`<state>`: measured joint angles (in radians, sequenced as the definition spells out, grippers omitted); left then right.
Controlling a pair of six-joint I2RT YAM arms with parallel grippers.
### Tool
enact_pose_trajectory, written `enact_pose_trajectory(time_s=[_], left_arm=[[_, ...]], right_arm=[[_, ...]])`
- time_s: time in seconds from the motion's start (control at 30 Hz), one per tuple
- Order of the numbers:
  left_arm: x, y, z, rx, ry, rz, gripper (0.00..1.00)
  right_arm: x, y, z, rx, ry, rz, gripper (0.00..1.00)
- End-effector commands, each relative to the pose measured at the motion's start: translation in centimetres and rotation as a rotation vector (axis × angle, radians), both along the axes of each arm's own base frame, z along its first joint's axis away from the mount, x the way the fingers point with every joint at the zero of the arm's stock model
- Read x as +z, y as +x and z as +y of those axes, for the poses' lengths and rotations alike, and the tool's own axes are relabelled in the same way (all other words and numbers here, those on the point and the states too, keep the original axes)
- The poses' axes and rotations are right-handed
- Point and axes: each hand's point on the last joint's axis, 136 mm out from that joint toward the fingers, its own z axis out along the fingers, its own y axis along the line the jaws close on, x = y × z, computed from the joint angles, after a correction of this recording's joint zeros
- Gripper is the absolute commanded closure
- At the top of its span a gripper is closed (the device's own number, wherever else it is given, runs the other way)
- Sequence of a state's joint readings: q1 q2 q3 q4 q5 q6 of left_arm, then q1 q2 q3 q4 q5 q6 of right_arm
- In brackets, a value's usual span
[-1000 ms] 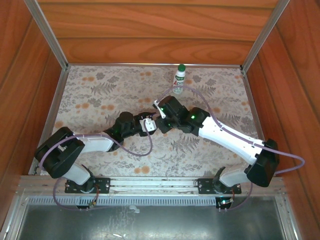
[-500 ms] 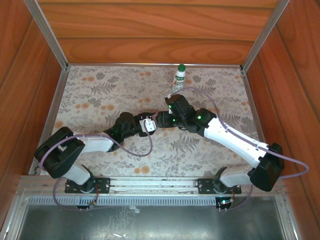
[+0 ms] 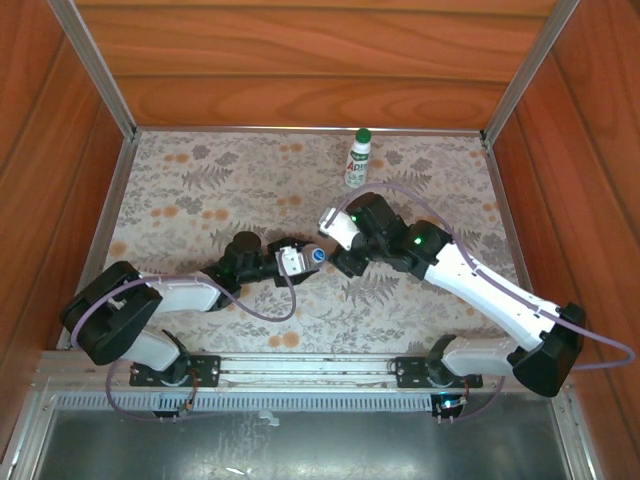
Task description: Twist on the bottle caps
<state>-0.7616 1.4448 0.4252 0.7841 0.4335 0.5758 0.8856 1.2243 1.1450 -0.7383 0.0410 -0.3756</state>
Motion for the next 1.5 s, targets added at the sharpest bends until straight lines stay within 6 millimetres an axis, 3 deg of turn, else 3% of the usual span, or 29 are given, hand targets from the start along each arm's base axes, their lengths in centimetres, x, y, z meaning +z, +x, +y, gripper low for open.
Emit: enact_pose_trajectory(time_s=[0.0, 0.23, 0.73, 0.97, 1.1, 1.2, 1.37, 1.47], left_arm=[[0.6, -1.1, -0.2, -0.048, -0.022, 0.003, 0.34], [0.5, -1.3, -0.6, -0.071, -0.021, 0.016, 0.34], [0.7, -1.5, -0.5, -0.081, -0.022, 0.010, 0.34], [0.8, -1.6, -0.4, -0.084, -0.022, 0.009, 0.35], [0.9, -1.6, -0.5, -0.083, -0.025, 0.011, 0.35], [1.2, -0.8, -0.5, -0.047, -0.024, -0.003, 0.35], [2.2, 1.8, 0.0, 0.077, -0.015, -0.060, 0.34], [2.8, 2.5, -0.1, 0.087, -0.018, -0.086, 0.35]], right_arm=[[0.5, -3.3, 0.0, 0.337, -0.068, -0.071, 0.28], [1.2, -4.0, 2.5, 0.481, -0.035, -0.140, 0.31], [-0.7, -2.2, 4.2, 0.481, -0.106, -0.141, 0.49], [-0.5, -1.7, 4.5, 0.457, -0.097, -0.155, 0.74], [-0.3, -1.5, 4.6, 0.442, -0.088, -0.158, 0.74], [-0.1, -0.9, 4.7, 0.369, -0.067, -0.143, 0.75], [2.2, 3.9, 4.4, -0.117, 0.067, -0.132, 0.90], [1.8, 3.7, 4.7, -0.243, 0.146, 0.002, 0.88]])
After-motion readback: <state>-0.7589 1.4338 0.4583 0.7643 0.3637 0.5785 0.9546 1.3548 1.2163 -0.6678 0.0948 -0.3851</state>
